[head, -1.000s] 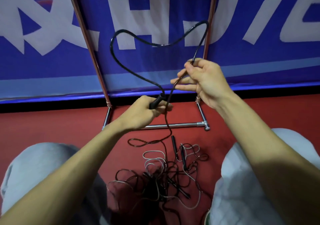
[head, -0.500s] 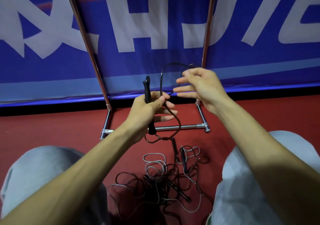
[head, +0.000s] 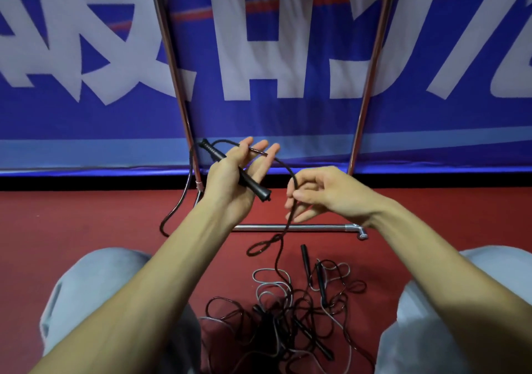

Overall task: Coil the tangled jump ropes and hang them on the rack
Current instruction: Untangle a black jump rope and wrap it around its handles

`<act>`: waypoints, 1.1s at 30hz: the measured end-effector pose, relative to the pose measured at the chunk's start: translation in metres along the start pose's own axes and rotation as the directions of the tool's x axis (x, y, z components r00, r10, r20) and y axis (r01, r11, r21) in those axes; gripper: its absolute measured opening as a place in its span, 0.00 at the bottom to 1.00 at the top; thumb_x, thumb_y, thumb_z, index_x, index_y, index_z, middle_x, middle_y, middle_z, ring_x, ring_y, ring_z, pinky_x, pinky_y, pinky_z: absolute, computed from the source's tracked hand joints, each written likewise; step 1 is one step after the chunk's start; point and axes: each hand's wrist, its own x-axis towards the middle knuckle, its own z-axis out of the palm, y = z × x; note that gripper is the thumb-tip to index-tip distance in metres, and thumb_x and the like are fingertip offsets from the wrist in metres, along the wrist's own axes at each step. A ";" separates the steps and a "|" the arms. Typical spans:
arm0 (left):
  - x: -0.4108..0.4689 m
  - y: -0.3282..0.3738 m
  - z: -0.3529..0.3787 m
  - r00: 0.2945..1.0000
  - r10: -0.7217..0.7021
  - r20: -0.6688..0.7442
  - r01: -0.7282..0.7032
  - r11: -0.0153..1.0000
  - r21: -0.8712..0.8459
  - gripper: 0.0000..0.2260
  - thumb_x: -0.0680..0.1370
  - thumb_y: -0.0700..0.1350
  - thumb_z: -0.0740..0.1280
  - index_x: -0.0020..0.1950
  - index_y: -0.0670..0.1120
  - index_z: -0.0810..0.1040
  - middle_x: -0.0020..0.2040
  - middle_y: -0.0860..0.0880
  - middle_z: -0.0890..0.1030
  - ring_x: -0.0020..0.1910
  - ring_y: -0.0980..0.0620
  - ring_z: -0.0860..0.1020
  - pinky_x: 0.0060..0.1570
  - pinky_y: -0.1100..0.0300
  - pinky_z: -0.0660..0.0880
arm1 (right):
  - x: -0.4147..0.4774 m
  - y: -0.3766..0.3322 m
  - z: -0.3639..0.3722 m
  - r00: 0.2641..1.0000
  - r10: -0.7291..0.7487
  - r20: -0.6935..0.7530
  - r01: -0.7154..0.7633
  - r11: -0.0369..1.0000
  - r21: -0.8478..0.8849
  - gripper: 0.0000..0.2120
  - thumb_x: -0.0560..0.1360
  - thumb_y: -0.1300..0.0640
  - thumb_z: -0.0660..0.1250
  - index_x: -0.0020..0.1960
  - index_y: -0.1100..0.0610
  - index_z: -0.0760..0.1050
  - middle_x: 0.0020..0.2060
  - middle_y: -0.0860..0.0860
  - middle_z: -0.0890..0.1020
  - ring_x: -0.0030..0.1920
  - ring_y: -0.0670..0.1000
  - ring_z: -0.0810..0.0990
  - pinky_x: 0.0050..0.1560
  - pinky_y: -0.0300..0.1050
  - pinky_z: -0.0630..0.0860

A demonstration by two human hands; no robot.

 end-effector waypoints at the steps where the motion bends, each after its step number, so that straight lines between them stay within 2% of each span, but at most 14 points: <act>1: 0.002 0.001 -0.001 0.999 0.036 0.014 -0.037 0.993 0.112 0.07 0.82 0.39 0.60 0.53 0.37 0.75 0.46 0.41 0.83 0.43 0.43 0.84 0.40 0.58 0.82 | -0.001 -0.003 -0.004 0.999 -0.028 -0.019 0.028 0.999 0.022 0.07 0.79 0.68 0.59 0.46 0.62 0.73 0.38 0.56 0.82 0.41 0.56 0.84 0.44 0.47 0.83; 2: 0.003 0.003 -0.002 0.997 0.076 0.034 -0.082 0.961 0.263 0.08 0.82 0.42 0.60 0.53 0.38 0.76 0.45 0.42 0.83 0.42 0.44 0.84 0.41 0.59 0.82 | -0.003 -0.007 -0.008 0.998 -0.057 -0.039 0.060 0.997 0.054 0.07 0.79 0.69 0.59 0.46 0.62 0.73 0.37 0.55 0.82 0.40 0.56 0.84 0.42 0.47 0.83; 4: 0.004 0.003 -0.003 0.988 0.132 0.083 -0.156 0.811 0.564 0.11 0.83 0.46 0.59 0.52 0.40 0.77 0.44 0.43 0.84 0.43 0.46 0.84 0.43 0.58 0.81 | -0.007 -0.013 -0.016 0.990 -0.116 -0.086 0.126 0.984 0.127 0.07 0.79 0.70 0.58 0.46 0.62 0.73 0.36 0.55 0.81 0.38 0.56 0.84 0.39 0.46 0.82; 6: 0.003 -0.001 -0.004 0.985 0.089 0.147 -0.168 0.656 0.736 0.12 0.83 0.47 0.58 0.51 0.43 0.79 0.47 0.42 0.85 0.46 0.46 0.84 0.48 0.57 0.80 | -0.012 -0.017 -0.024 0.977 -0.155 -0.149 0.185 0.959 0.213 0.06 0.78 0.69 0.58 0.45 0.62 0.72 0.35 0.55 0.81 0.36 0.55 0.84 0.36 0.43 0.82; 7: 0.002 -0.005 -0.005 0.985 0.022 0.173 -0.150 0.617 0.773 0.12 0.83 0.47 0.58 0.52 0.43 0.79 0.49 0.42 0.84 0.48 0.46 0.84 0.51 0.57 0.79 | -0.014 -0.019 -0.027 0.969 -0.164 -0.183 0.209 0.943 0.258 0.06 0.78 0.69 0.58 0.45 0.62 0.72 0.34 0.54 0.81 0.34 0.55 0.84 0.34 0.42 0.81; 11: -0.004 -0.026 -0.006 0.916 -0.283 0.285 -0.058 0.608 0.792 0.13 0.83 0.46 0.56 0.60 0.46 0.78 0.53 0.40 0.84 0.55 0.44 0.82 0.58 0.55 0.76 | -0.018 -0.023 -0.039 0.927 -0.181 -0.327 0.291 0.899 0.326 0.06 0.78 0.67 0.59 0.45 0.61 0.72 0.32 0.51 0.81 0.31 0.51 0.82 0.31 0.40 0.79; 15: -0.012 -0.036 -0.001 0.814 -0.467 0.346 0.012 0.609 0.793 0.14 0.81 0.49 0.58 0.57 0.45 0.79 0.45 0.40 0.78 0.48 0.42 0.83 0.53 0.56 0.78 | -0.021 -0.021 -0.053 0.870 -0.129 -0.476 0.317 0.885 0.341 0.04 0.78 0.65 0.61 0.46 0.61 0.74 0.33 0.50 0.82 0.30 0.49 0.82 0.31 0.37 0.78; 18: -0.013 -0.037 -0.001 0.832 -0.416 0.367 -0.096 0.544 0.834 0.10 0.77 0.47 0.63 0.52 0.44 0.81 0.37 0.43 0.75 0.38 0.43 0.81 0.44 0.57 0.78 | -0.020 -0.017 -0.059 0.825 -0.056 -0.562 0.327 0.859 0.394 0.04 0.78 0.63 0.64 0.45 0.62 0.75 0.36 0.51 0.83 0.31 0.49 0.82 0.32 0.37 0.78; 20: -0.010 -0.038 -0.002 0.874 -0.306 0.378 -0.226 0.432 0.873 0.07 0.79 0.44 0.64 0.47 0.44 0.80 0.34 0.44 0.73 0.32 0.45 0.79 0.37 0.59 0.77 | -0.018 -0.013 -0.060 0.804 -0.009 -0.595 0.325 0.844 0.426 0.04 0.77 0.63 0.65 0.45 0.64 0.75 0.37 0.53 0.83 0.31 0.49 0.82 0.33 0.38 0.79; 22: -0.007 -0.040 -0.006 0.896 -0.228 0.380 -0.307 0.300 0.903 0.09 0.81 0.40 0.62 0.43 0.45 0.78 0.33 0.41 0.73 0.30 0.45 0.77 0.34 0.58 0.75 | -0.016 -0.010 -0.062 0.782 0.035 -0.622 0.329 0.825 0.460 0.04 0.77 0.63 0.66 0.44 0.64 0.75 0.36 0.53 0.83 0.31 0.49 0.82 0.33 0.38 0.79; 25: -0.004 -0.041 -0.013 0.909 -0.197 0.368 -0.352 0.114 0.929 0.10 0.81 0.41 0.62 0.40 0.46 0.77 0.30 0.44 0.76 0.27 0.47 0.79 0.31 0.60 0.74 | -0.016 -0.010 -0.067 0.723 0.112 -0.682 0.397 0.741 0.542 0.05 0.76 0.64 0.67 0.42 0.64 0.74 0.33 0.53 0.83 0.29 0.48 0.82 0.32 0.37 0.79; 27: -0.003 -0.040 -0.015 0.925 -0.184 0.334 -0.332 0.040 0.942 0.09 0.81 0.42 0.63 0.43 0.43 0.78 0.29 0.46 0.77 0.27 0.47 0.81 0.28 0.61 0.74 | -0.016 -0.010 -0.072 0.664 0.173 -0.727 0.464 0.668 0.582 0.06 0.75 0.65 0.68 0.41 0.65 0.74 0.31 0.53 0.82 0.29 0.48 0.82 0.33 0.38 0.79; 31: -0.003 -0.037 -0.011 0.936 -0.189 0.297 -0.306 -0.021 0.952 0.08 0.81 0.42 0.62 0.45 0.41 0.77 0.27 0.47 0.78 0.27 0.46 0.82 0.31 0.54 0.78 | -0.015 -0.006 -0.074 0.598 0.265 -0.756 0.529 0.579 0.621 0.06 0.75 0.67 0.68 0.40 0.65 0.74 0.27 0.53 0.82 0.28 0.50 0.83 0.34 0.41 0.81; 33: -0.004 -0.036 -0.009 0.935 -0.246 0.255 -0.243 0.080 0.967 0.07 0.81 0.42 0.63 0.46 0.41 0.76 0.27 0.47 0.79 0.27 0.44 0.81 0.32 0.52 0.79 | -0.014 -0.004 -0.074 0.584 0.299 -0.755 0.533 0.561 0.634 0.06 0.74 0.67 0.68 0.40 0.66 0.74 0.27 0.54 0.82 0.28 0.50 0.83 0.34 0.41 0.81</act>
